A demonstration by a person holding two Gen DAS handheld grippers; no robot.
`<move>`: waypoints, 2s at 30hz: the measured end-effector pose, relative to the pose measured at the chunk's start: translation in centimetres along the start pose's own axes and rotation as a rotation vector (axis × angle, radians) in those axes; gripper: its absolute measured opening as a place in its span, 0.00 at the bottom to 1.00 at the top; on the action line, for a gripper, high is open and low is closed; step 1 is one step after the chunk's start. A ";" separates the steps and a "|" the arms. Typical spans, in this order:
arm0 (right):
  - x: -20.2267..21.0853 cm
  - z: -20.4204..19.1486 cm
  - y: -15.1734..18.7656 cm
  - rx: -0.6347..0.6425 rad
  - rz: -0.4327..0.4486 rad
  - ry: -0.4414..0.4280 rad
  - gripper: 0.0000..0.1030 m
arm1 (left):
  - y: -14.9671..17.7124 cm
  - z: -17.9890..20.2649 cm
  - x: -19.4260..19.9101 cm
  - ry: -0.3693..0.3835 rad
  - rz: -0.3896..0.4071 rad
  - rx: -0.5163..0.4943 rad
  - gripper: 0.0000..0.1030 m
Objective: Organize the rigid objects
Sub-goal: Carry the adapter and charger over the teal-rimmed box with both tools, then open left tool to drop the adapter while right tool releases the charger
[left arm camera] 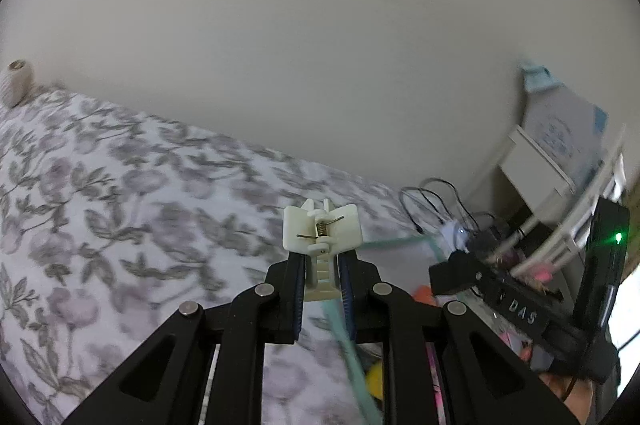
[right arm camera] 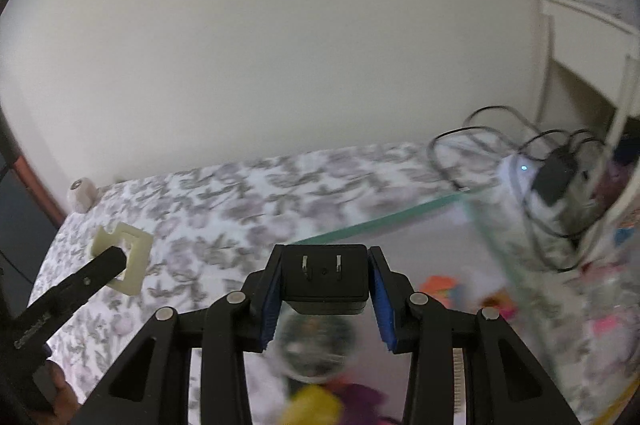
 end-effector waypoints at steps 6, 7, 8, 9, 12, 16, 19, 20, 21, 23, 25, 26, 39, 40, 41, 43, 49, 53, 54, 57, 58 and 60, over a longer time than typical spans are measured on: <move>2.6 4.1 0.0 -0.018 0.021 0.056 0.41 | 1.2 4.7 -1.6 0.006 -0.045 -0.105 0.16; 2.9 4.7 -0.1 -0.023 0.020 0.063 0.41 | 1.5 5.3 -1.8 0.005 -0.052 -0.117 0.16; 3.2 5.3 -0.1 -0.028 0.023 0.065 0.41 | 1.8 6.1 -2.3 0.002 -0.064 -0.138 0.16; 3.5 5.7 0.0 -0.032 0.026 0.064 0.41 | 2.1 6.6 -2.6 0.000 -0.073 -0.151 0.16; 4.4 7.0 0.2 -0.040 0.033 0.064 0.41 | 3.1 8.7 -3.9 0.001 -0.110 -0.200 0.16; 5.2 8.2 0.4 -0.038 0.035 0.094 0.41 | 4.2 10.9 -5.2 -0.001 -0.145 -0.254 0.16; 4.1 8.8 0.6 -0.042 0.001 0.079 0.41 | 5.2 12.2 -6.4 -0.009 -0.181 -0.284 0.16; 3.7 9.0 0.7 -0.044 -0.014 0.077 0.41 | 5.5 12.5 -6.8 -0.011 -0.196 -0.289 0.16; 3.3 9.1 0.8 -0.044 -0.029 0.076 0.41 | 5.8 12.7 -7.2 -0.011 -0.209 -0.293 0.16; 2.4 9.4 1.2 -0.040 -0.057 0.075 0.41 | 6.4 13.1 -8.2 -0.014 -0.239 -0.299 0.16; 1.6 9.5 1.5 -0.036 -0.082 0.073 0.41 | 7.0 13.5 -8.9 -0.018 -0.262 -0.308 0.16; 1.2 9.5 1.6 -0.032 -0.092 0.074 0.41 | 7.2 13.7 -9.1 -0.020 -0.269 -0.312 0.16; -2.0 8.1 2.6 0.031 -0.199 0.074 0.41 | 8.3 13.7 -11.0 -0.052 -0.324 -0.308 0.17; -2.3 8.0 2.7 0.034 -0.209 0.074 0.41 | 8.3 13.7 -11.1 -0.053 -0.323 -0.307 0.17; -2.5 8.0 2.8 0.035 -0.219 0.075 0.41 | 8.3 13.8 -11.1 -0.055 -0.321 -0.308 0.17; -2.9 7.9 3.0 0.039 -0.233 0.082 0.41 | 8.3 13.8 -11.2 -0.059 -0.321 -0.315 0.17; -3.7 7.6 3.4 0.053 -0.266 0.084 0.41 | 8.3 13.8 -11.4 -0.064 -0.317 -0.311 0.17; -4.0 7.7 3.4 0.047 -0.269 0.087 0.41 | 8.3 13.7 -11.5 -0.078 -0.321 -0.309 0.30; -3.9 7.7 3.4 0.046 -0.266 0.086 0.41 | 8.2 13.7 -11.4 -0.079 -0.321 -0.305 0.32; -3.7 7.8 3.3 0.043 -0.258 0.089 0.41 | 8.1 13.5 -11.3 -0.076 -0.318 -0.300 0.32; -3.6 7.8 3.3 0.041 -0.256 0.090 0.41 | 8.1 13.5 -11.2 -0.078 -0.315 -0.298 0.32; -3.5 7.9 3.2 0.038 -0.251 0.092 0.41 | 7.9 13.5 -11.0 -0.076 -0.314 -0.294 0.32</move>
Point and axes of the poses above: each gripper's, at about its wrist camera, not at the fingertips, and x roughly against the way its jaws point, z to its right, y to its underside, the point moved 4 cm from there along -x, roughly the way its jaws point, and after that the axes turned 15 degrees about -z, right-handed, at the moved point
